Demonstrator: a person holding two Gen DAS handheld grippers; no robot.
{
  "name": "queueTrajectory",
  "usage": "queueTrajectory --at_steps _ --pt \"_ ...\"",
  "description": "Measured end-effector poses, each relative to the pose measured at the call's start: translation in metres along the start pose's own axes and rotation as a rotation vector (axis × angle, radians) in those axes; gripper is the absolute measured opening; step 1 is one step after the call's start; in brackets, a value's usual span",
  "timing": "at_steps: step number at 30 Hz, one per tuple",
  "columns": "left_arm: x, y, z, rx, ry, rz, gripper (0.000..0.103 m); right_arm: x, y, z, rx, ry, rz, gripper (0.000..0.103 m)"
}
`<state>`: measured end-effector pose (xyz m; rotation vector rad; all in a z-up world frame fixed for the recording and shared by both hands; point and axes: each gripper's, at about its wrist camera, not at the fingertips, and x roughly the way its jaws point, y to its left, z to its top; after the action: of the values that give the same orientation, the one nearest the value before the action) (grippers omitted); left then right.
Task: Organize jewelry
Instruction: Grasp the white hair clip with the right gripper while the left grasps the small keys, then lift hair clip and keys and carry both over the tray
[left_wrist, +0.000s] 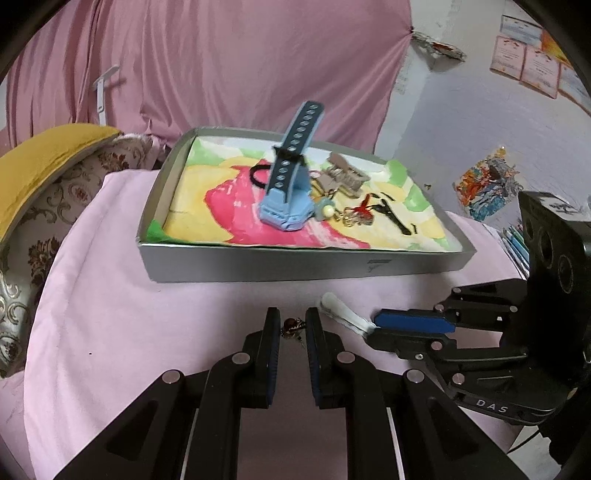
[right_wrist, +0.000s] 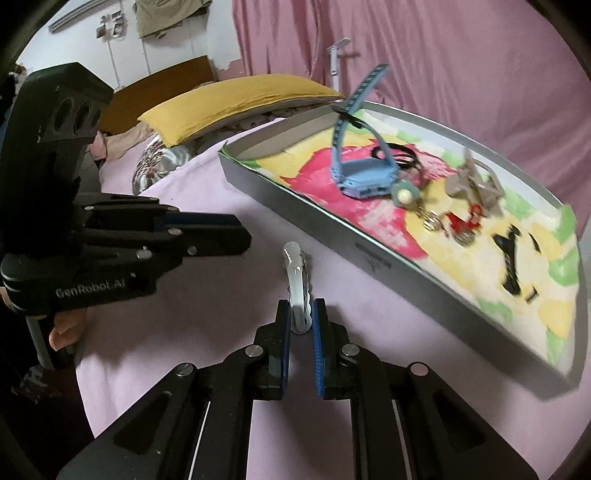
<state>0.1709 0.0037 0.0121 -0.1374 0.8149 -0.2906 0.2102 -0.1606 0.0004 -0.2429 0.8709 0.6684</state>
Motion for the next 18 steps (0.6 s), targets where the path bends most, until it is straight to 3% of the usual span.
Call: queueTrajectory --at_steps 11,18 --pt "-0.008 -0.026 0.005 0.034 -0.074 -0.021 0.013 -0.041 -0.019 -0.029 0.12 -0.128 -0.054 0.01" --pt "-0.017 -0.036 0.02 0.029 -0.174 -0.022 0.013 -0.079 -0.036 -0.035 0.233 -0.328 -0.089 0.01"
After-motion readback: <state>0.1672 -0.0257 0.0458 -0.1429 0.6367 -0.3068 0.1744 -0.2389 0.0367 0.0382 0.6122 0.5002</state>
